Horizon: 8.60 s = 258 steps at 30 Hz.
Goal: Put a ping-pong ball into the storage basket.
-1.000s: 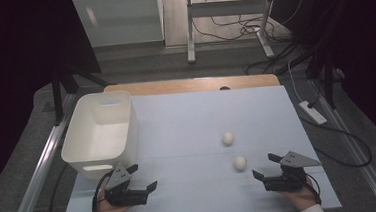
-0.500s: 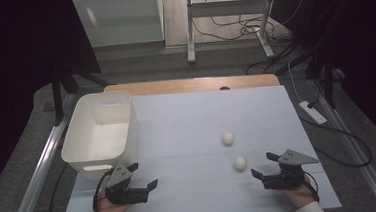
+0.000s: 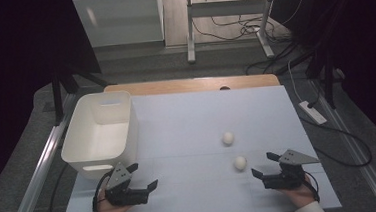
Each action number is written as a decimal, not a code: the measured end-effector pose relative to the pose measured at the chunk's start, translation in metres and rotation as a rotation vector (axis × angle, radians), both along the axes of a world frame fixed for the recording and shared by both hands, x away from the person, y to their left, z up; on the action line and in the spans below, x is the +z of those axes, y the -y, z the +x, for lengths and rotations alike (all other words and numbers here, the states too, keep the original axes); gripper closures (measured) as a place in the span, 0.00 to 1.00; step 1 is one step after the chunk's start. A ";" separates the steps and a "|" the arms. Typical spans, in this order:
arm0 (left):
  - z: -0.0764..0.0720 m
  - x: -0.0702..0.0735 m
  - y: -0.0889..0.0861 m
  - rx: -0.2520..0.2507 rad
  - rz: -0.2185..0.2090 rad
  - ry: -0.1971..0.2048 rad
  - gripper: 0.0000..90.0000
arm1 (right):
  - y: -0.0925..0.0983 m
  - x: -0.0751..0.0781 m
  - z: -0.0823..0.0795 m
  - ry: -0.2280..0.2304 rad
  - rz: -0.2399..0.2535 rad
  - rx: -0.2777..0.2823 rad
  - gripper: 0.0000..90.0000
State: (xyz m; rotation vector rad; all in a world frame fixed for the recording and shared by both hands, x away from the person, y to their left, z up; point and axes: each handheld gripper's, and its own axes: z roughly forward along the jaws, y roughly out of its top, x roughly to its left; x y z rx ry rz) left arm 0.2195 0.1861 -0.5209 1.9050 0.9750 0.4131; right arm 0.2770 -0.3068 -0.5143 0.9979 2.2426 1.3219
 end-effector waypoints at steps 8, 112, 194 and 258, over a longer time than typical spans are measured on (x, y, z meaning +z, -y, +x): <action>0.004 0.002 0.010 -0.004 0.006 -0.017 0.10 | -0.002 -0.001 0.001 -0.006 0.001 0.007 0.15; 0.100 0.026 0.119 -0.177 0.029 -0.111 0.11 | -0.010 0.001 0.005 0.007 -0.009 0.025 0.15; 0.158 0.028 0.192 -0.259 0.105 -0.170 0.11 | -0.010 0.001 0.006 0.008 -0.012 0.024 0.15; 0.196 0.008 0.232 -0.280 0.164 -0.247 0.11 | -0.009 0.001 0.007 0.006 -0.005 0.026 0.15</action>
